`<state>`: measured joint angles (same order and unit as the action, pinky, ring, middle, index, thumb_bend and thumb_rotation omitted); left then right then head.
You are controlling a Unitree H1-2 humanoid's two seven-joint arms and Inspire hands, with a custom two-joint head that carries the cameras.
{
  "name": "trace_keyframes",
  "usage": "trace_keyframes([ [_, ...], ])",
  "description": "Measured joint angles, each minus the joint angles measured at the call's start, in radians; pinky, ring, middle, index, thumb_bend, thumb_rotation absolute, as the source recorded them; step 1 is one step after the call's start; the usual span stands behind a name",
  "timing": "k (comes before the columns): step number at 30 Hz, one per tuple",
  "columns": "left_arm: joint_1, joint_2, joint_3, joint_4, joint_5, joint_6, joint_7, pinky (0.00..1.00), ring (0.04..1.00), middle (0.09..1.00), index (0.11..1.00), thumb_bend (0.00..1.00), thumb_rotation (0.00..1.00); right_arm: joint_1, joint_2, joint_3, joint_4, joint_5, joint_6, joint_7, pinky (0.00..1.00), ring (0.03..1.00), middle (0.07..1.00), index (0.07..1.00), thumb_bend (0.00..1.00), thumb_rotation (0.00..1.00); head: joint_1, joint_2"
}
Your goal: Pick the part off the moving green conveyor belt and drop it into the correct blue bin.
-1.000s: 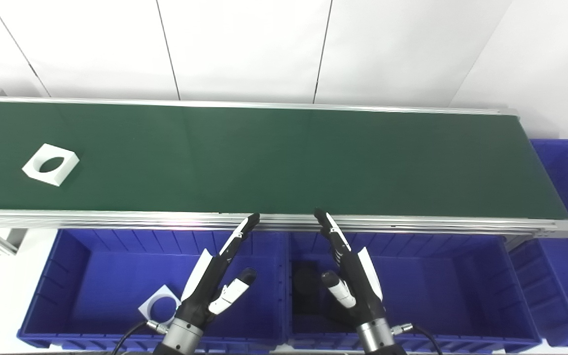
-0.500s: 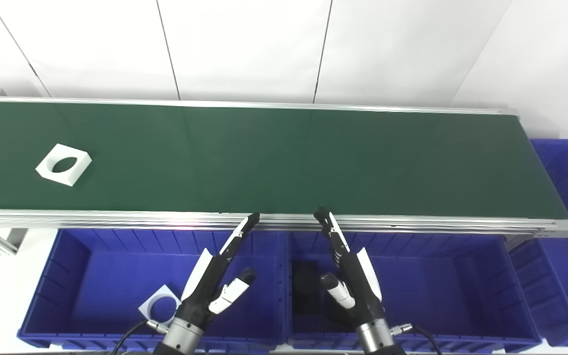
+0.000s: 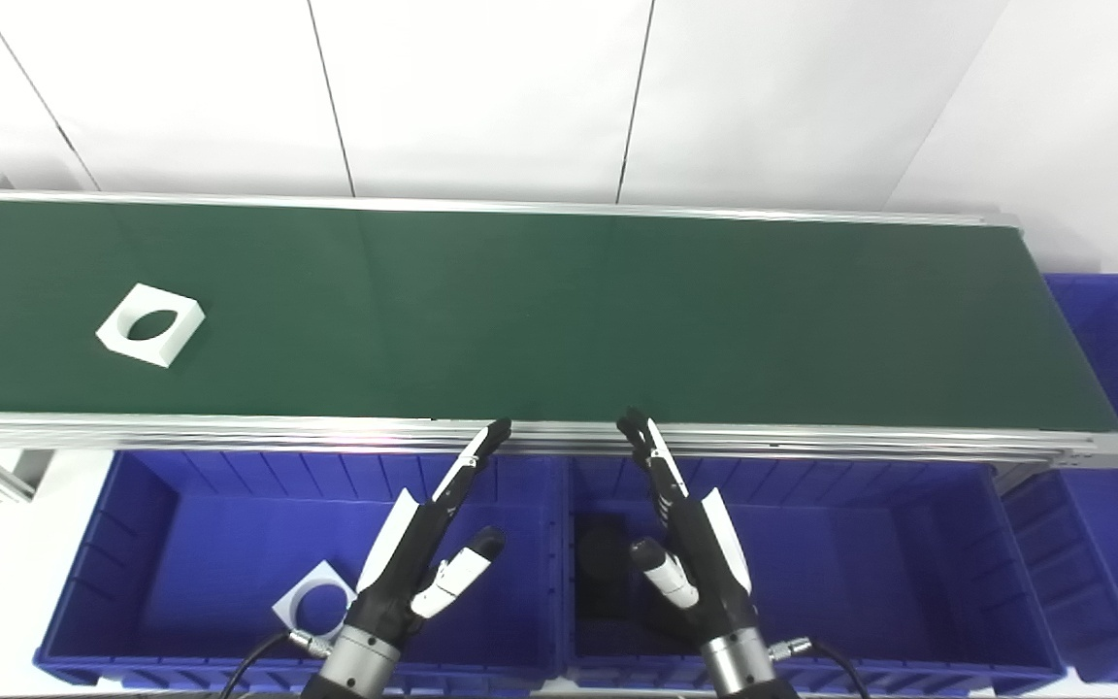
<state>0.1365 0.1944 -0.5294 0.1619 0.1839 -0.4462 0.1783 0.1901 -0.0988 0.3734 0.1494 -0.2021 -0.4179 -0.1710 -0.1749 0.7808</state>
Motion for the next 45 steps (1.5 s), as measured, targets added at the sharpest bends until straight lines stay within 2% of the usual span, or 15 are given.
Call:
trace_keyframes([
  [6, 0.0, 0.0, -0.002, 0.0, 0.003, 0.0, 0.006, 0.96, 0.977, 0.977, 0.968, 0.63, 1.0, -0.001, -0.004, 0.0, 0.002, -0.01, 0.0, 0.0, 0.97, 0.992, 0.969, 0.993, 0.93, 1.0, 0.003, 0.002],
  [22, -0.009, 0.0, -0.007, 0.022, 0.003, 0.0, 0.012, 0.96, 0.983, 0.987, 0.975, 0.66, 1.0, -0.001, -0.006, 0.004, 0.002, -0.006, 0.0, 0.001, 0.99, 1.0, 0.995, 0.992, 0.92, 1.0, 0.011, -0.008],
  [23, -0.009, 0.0, -0.008, 0.028, 0.003, 0.0, 0.012, 0.96, 0.983, 0.987, 0.975, 0.67, 1.0, -0.001, -0.006, 0.005, 0.004, -0.006, 0.0, 0.001, 0.99, 1.0, 0.993, 0.99, 0.92, 1.0, 0.018, -0.024],
  [24, -0.01, 0.0, -0.008, 0.032, 0.003, 0.0, 0.012, 0.96, 0.982, 0.987, 0.975, 0.68, 1.0, -0.002, -0.006, 0.005, 0.008, -0.005, 0.0, 0.001, 0.99, 1.0, 0.993, 0.99, 0.92, 1.0, 0.018, -0.025],
  [27, -0.01, 0.0, -0.016, 0.04, 0.003, 0.0, 0.013, 0.95, 0.968, 0.98, 0.97, 0.7, 1.0, -0.003, -0.008, 0.011, 0.031, 0.002, 0.0, 0.0, 0.99, 1.0, 0.984, 0.989, 0.93, 1.0, 0.064, -0.078],
  [28, -0.011, -0.001, -0.02, 0.047, 0.003, 0.0, 0.014, 0.95, 0.965, 0.977, 0.967, 0.7, 1.0, -0.003, -0.013, 0.014, 0.035, 0.003, 0.0, -0.002, 0.99, 1.0, 0.983, 0.989, 0.92, 1.0, 0.064, -0.078],
  [29, -0.013, -0.002, -0.024, 0.056, 0.003, 0.0, 0.015, 0.95, 0.961, 0.974, 0.964, 0.7, 1.0, -0.003, -0.016, 0.018, 0.038, 0.006, 0.0, -0.004, 0.99, 1.0, 0.983, 0.989, 0.92, 1.0, 0.093, -0.11],
  [30, -0.015, -0.003, -0.03, 0.068, 0.003, 0.0, 0.018, 0.94, 0.959, 0.973, 0.963, 0.7, 1.0, -0.003, -0.019, 0.02, 0.044, 0.009, 0.0, -0.007, 0.99, 1.0, 0.983, 0.989, 0.92, 1.0, 0.094, -0.11],
  [33, -0.017, -0.009, -0.047, 0.093, 0.005, 0.0, 0.041, 0.92, 0.949, 0.959, 0.946, 0.74, 1.0, -0.003, -0.031, 0.028, 0.069, 0.016, 0.0, -0.021, 0.98, 0.998, 0.982, 0.991, 0.93, 1.0, 0.153, -0.179],
  [34, -0.019, -0.014, -0.053, 0.108, 0.006, 0.0, 0.053, 0.92, 0.949, 0.958, 0.945, 0.75, 1.0, -0.003, -0.037, 0.033, 0.072, 0.018, 0.0, -0.027, 0.98, 0.997, 0.982, 0.991, 0.93, 1.0, 0.153, -0.179],
  [35, -0.022, -0.018, -0.059, 0.119, 0.009, 0.0, 0.062, 0.91, 0.946, 0.955, 0.939, 0.76, 1.0, -0.005, -0.043, 0.039, 0.079, 0.019, -0.001, -0.035, 0.97, 0.991, 0.985, 0.993, 0.92, 1.0, 0.17, -0.207],
  [37, -0.032, -0.025, -0.076, 0.142, 0.024, 0.0, 0.087, 0.9, 0.943, 0.953, 0.934, 0.77, 1.0, -0.01, -0.054, 0.049, 0.098, 0.021, -0.001, -0.051, 0.96, 0.986, 0.987, 0.993, 0.92, 1.0, 0.17, -0.207],
  [40, -0.048, -0.029, -0.101, 0.155, 0.036, 0.0, 0.123, 0.88, 0.94, 0.95, 0.932, 0.78, 1.0, -0.014, -0.072, 0.071, 0.109, 0.028, -0.001, -0.071, 0.95, 0.98, 0.988, 0.993, 0.9, 1.0, 0.198, -0.242],
  [45, -0.062, -0.03, -0.122, 0.174, 0.044, 0.0, 0.158, 0.87, 0.934, 0.943, 0.925, 0.8, 0.99, -0.021, -0.088, 0.094, 0.128, 0.037, -0.001, -0.107, 0.96, 0.98, 0.985, 0.989, 0.91, 1.0, 0.221, -0.247],
])
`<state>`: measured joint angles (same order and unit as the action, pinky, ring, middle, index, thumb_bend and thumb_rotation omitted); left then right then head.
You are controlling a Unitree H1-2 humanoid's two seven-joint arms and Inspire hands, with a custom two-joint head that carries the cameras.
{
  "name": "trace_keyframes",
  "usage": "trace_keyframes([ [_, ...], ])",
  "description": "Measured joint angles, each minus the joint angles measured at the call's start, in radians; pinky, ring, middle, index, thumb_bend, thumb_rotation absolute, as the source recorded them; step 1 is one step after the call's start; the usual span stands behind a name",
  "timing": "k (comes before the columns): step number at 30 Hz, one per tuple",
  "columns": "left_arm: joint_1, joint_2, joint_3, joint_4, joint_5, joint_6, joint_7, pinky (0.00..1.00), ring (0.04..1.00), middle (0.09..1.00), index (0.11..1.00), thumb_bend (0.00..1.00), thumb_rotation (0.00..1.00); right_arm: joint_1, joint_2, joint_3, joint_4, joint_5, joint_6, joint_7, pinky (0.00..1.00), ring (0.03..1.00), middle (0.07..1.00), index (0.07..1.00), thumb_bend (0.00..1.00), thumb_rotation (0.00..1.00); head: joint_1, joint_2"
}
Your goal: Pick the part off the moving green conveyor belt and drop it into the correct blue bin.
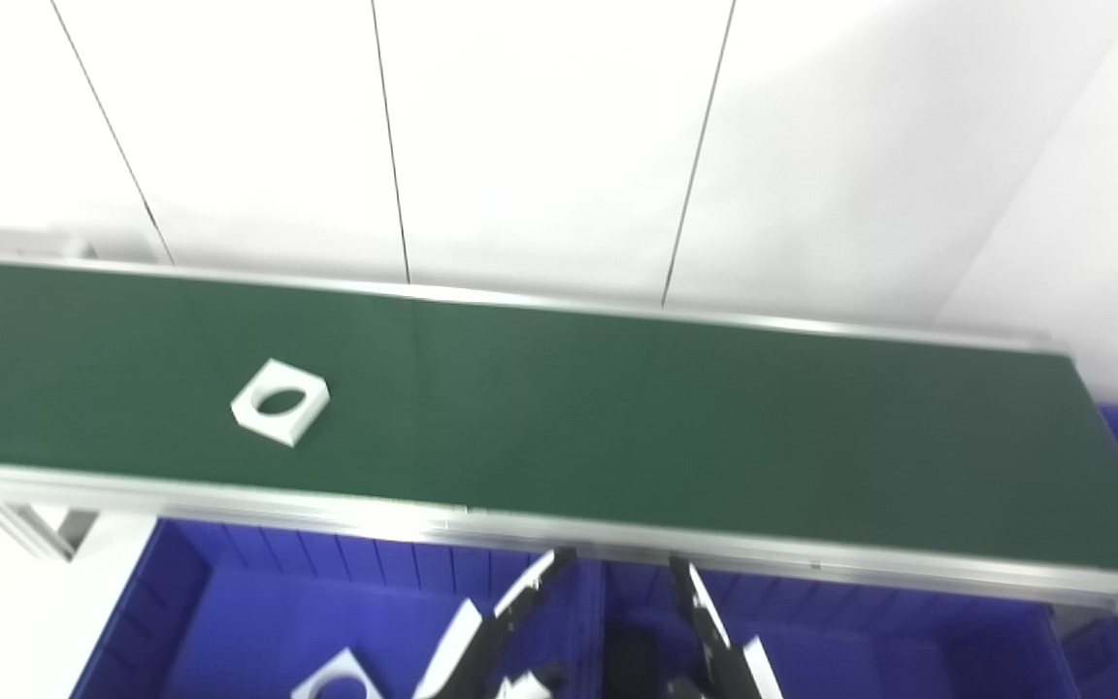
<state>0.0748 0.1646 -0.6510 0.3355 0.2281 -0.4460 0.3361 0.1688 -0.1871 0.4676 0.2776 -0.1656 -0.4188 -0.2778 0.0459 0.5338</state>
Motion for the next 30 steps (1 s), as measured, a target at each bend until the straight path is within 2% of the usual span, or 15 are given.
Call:
trace_keyframes([
  [6, -0.001, 0.0, -0.017, 0.003, -0.001, 0.0, 0.013, 0.86, 0.919, 0.934, 0.915, 0.81, 0.97, -0.012, -0.014, 0.023, 0.006, 0.019, 0.0, -0.025, 0.96, 0.981, 0.985, 0.988, 0.89, 1.0, 0.023, -0.003],
  [16, -0.007, -0.003, -0.031, 0.003, 0.0, 0.0, 0.023, 0.84, 0.909, 0.93, 0.916, 0.83, 0.98, -0.012, -0.028, 0.028, 0.006, 0.031, 0.0, -0.04, 1.0, 0.995, 0.994, 0.997, 0.89, 1.0, 0.083, 0.009],
  [23, -0.012, -0.003, -0.036, 0.005, -0.001, 0.0, 0.028, 0.85, 0.915, 0.931, 0.915, 0.84, 0.97, -0.009, -0.036, 0.027, -0.003, 0.04, 0.0, -0.033, 1.0, 1.0, 0.998, 1.0, 0.88, 1.0, 0.097, 0.021],
  [27, -0.013, -0.002, -0.039, 0.001, 0.001, 0.0, 0.032, 0.87, 0.915, 0.934, 0.92, 0.81, 0.97, -0.006, -0.041, 0.02, -0.005, 0.042, 0.0, -0.021, 1.0, 1.0, 0.997, 0.998, 0.88, 1.0, 0.101, 0.023],
  [30, -0.021, 0.006, -0.061, -0.011, 0.029, 0.001, 0.061, 0.88, 0.911, 0.937, 0.928, 0.78, 0.98, -0.006, -0.041, 0.016, -0.005, 0.046, 0.0, -0.015, 1.0, 1.0, 0.994, 0.993, 0.88, 1.0, 0.106, 0.021],
])
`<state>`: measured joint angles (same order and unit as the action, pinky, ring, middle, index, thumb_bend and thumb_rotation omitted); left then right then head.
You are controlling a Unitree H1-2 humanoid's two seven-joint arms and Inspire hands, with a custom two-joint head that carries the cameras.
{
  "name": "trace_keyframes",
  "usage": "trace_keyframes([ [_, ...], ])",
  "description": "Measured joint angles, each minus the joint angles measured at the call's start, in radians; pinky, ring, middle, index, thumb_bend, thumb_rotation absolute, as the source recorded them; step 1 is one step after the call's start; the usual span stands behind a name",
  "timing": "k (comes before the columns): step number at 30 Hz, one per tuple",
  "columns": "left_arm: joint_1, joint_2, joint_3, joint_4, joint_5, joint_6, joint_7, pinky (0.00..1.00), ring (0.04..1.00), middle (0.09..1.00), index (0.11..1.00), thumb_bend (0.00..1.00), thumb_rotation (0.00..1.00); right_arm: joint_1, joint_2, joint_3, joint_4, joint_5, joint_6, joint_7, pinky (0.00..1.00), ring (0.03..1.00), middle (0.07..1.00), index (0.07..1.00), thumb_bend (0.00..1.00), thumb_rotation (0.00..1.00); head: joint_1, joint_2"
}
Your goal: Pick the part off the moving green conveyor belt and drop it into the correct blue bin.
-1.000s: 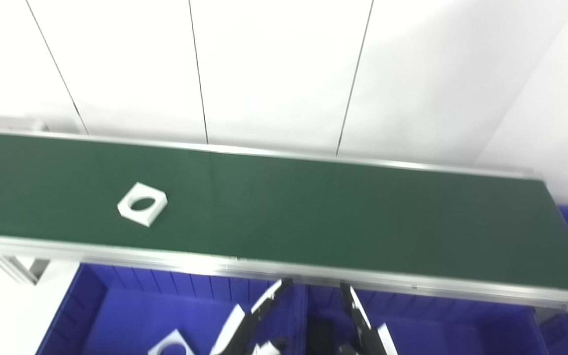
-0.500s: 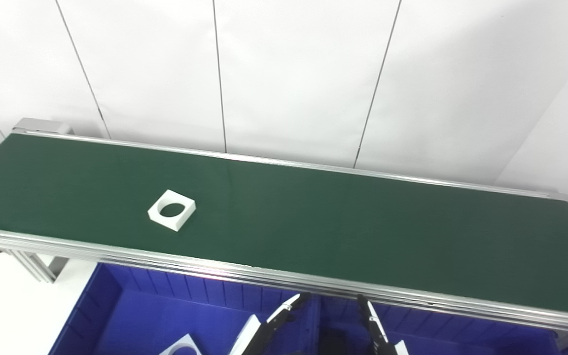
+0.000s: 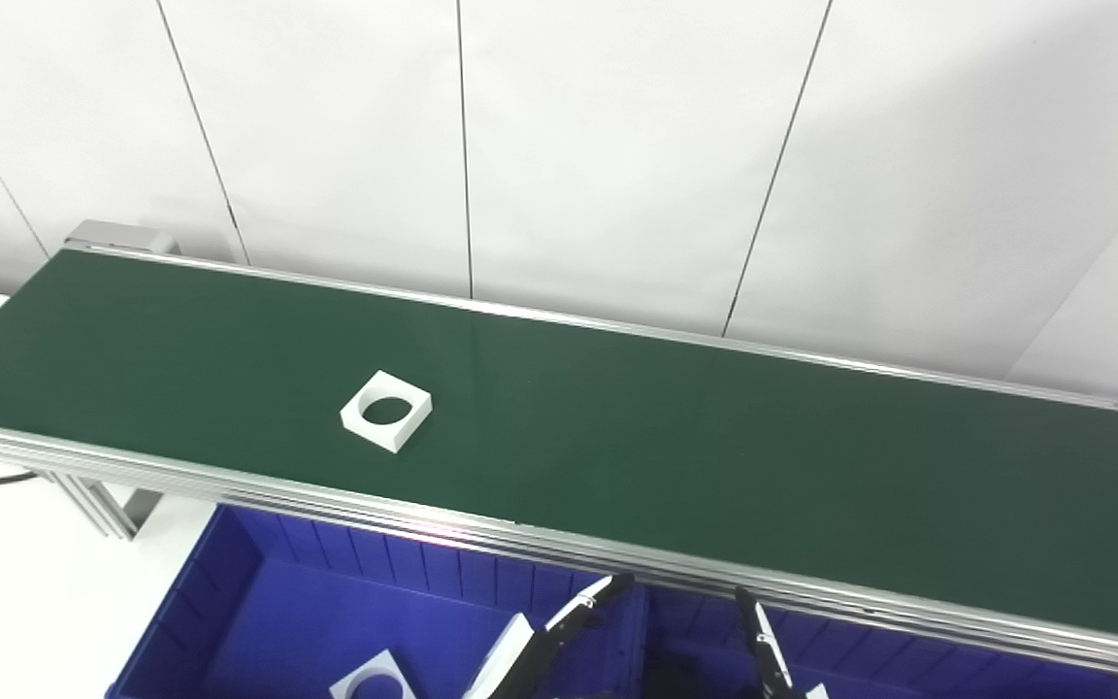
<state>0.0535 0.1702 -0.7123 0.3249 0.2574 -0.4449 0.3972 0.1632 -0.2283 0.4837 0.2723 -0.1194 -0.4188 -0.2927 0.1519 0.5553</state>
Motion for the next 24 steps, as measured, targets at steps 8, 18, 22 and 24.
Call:
trace_keyframes([
  [8, -0.059, 0.067, -0.037, -0.179, 0.145, 0.002, 0.106, 0.84, 0.865, 0.909, 0.934, 0.77, 0.8, 0.005, 0.002, -0.016, 0.0, 0.008, 0.0, 0.016, 0.98, 0.987, 0.98, 0.981, 0.88, 0.99, 0.012, -0.006],
  [18, -0.14, 0.09, 0.112, -0.283, 0.27, 0.0, 0.003, 0.79, 0.853, 0.894, 0.91, 0.94, 0.45, -0.006, 0.009, -0.016, 0.014, 0.008, 0.0, 0.019, 0.94, 0.969, 0.972, 0.972, 0.86, 0.98, 0.005, -0.018],
  [22, -0.234, 0.091, 0.169, -0.255, 0.348, 0.0, -0.06, 0.8, 0.825, 0.873, 0.902, 0.99, 0.28, -0.01, 0.011, -0.015, 0.016, 0.005, 0.0, 0.018, 0.95, 0.972, 0.971, 0.973, 0.86, 0.97, 0.0, -0.023],
  [24, -0.29, 0.092, 0.181, -0.237, 0.367, 0.0, -0.09, 0.77, 0.812, 0.866, 0.899, 1.0, 0.25, -0.011, 0.014, -0.014, 0.017, 0.005, 0.0, 0.018, 0.95, 0.971, 0.97, 0.973, 0.85, 0.96, 0.0, -0.023],
])
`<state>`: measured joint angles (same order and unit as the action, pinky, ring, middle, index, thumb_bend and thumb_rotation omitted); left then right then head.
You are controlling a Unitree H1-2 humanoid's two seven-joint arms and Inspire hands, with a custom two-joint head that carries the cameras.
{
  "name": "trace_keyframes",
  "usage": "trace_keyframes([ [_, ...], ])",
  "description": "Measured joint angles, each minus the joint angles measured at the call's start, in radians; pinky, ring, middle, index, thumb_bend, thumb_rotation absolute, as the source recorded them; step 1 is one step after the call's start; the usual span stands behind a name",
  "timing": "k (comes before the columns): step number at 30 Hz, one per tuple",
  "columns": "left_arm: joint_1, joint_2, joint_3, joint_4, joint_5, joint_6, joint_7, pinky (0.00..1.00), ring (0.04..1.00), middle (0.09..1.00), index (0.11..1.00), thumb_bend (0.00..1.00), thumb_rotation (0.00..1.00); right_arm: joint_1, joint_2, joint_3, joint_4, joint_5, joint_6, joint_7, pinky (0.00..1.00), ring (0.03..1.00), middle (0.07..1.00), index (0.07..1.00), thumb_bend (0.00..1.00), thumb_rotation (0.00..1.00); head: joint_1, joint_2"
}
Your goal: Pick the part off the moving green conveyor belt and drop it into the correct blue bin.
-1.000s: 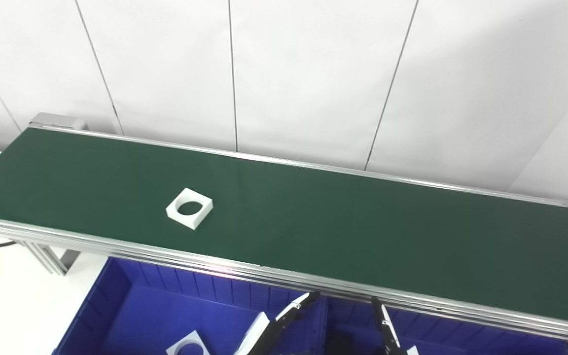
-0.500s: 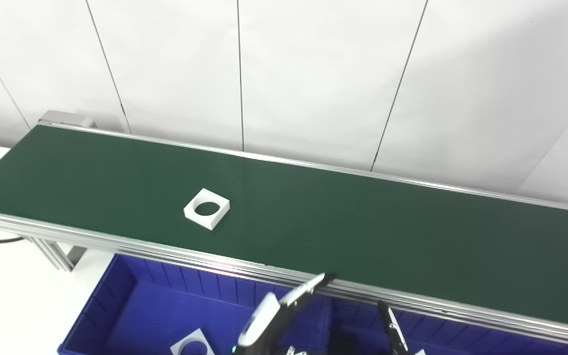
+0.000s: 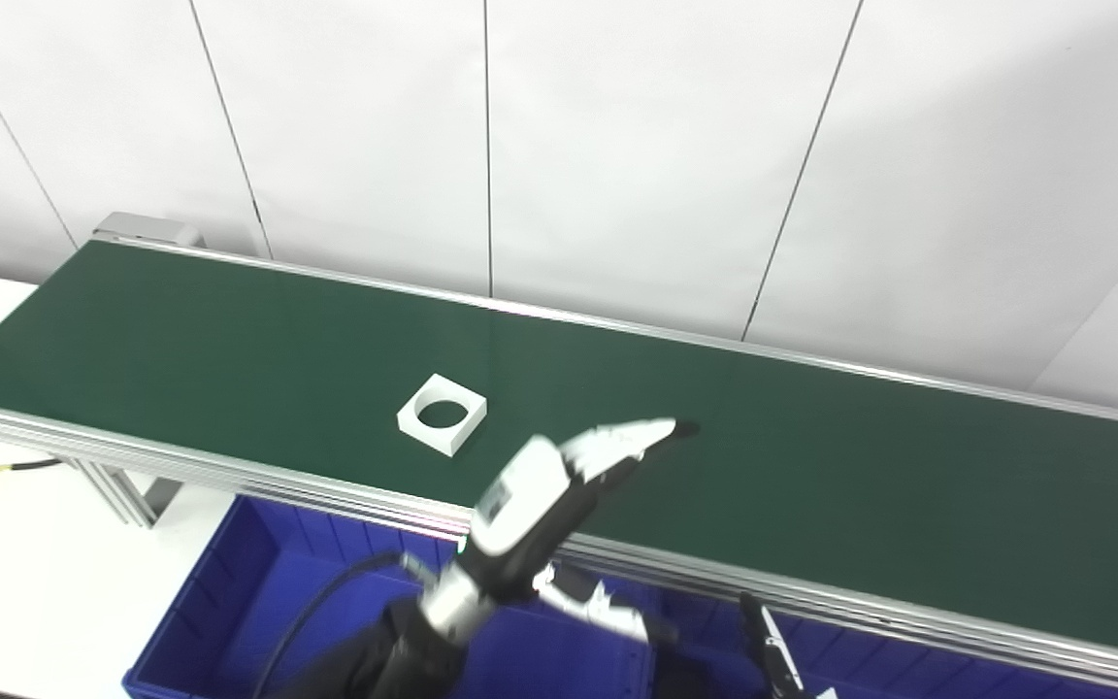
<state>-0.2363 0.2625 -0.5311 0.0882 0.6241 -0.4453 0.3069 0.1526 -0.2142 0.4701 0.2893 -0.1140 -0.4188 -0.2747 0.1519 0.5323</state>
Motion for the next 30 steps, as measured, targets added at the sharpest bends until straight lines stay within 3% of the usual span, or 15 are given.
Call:
trace_keyframes([
  [7, -0.129, 0.006, 0.034, 0.079, 0.068, -0.004, -0.068, 0.75, 0.79, 0.855, 0.909, 1.0, 0.2, -0.003, 0.001, 0.01, 0.014, -0.012, 0.0, -0.007, 0.95, 0.965, 0.963, 0.971, 0.85, 0.96, -0.011, -0.002],
  [12, -0.205, 0.037, -0.006, 0.187, 0.132, -0.008, -0.082, 0.75, 0.799, 0.872, 0.891, 1.0, 0.19, -0.007, 0.003, 0.01, 0.015, -0.009, 0.0, -0.007, 0.95, 0.964, 0.961, 0.97, 0.84, 0.95, -0.014, -0.005],
  [19, -0.337, 0.05, -0.012, 0.291, 0.149, -0.011, -0.17, 0.71, 0.796, 0.885, 0.89, 1.0, 0.12, -0.013, 0.014, 0.01, 0.019, 0.003, 0.0, -0.002, 0.97, 0.969, 0.956, 0.963, 0.86, 0.93, -0.021, -0.006],
  [20, -0.349, 0.051, -0.015, 0.306, 0.152, -0.012, -0.181, 0.67, 0.797, 0.895, 0.894, 1.0, 0.09, -0.013, 0.016, 0.01, 0.019, 0.005, 0.0, 0.0, 0.96, 0.966, 0.955, 0.962, 0.85, 0.93, -0.021, -0.006],
  [23, -0.391, 0.047, -0.012, 0.36, 0.141, -0.012, -0.257, 0.58, 0.782, 0.907, 0.897, 1.0, 0.03, -0.013, 0.021, 0.011, 0.02, 0.006, 0.0, 0.001, 0.95, 0.962, 0.953, 0.96, 0.86, 0.93, -0.025, -0.005],
  [30, -0.443, 0.037, -0.003, 0.443, 0.108, -0.002, -0.409, 0.55, 0.743, 0.867, 0.873, 1.0, 0.0, -0.013, 0.022, 0.011, 0.019, 0.003, 0.0, 0.002, 0.94, 0.964, 0.956, 0.959, 0.86, 0.92, -0.032, -0.003],
])
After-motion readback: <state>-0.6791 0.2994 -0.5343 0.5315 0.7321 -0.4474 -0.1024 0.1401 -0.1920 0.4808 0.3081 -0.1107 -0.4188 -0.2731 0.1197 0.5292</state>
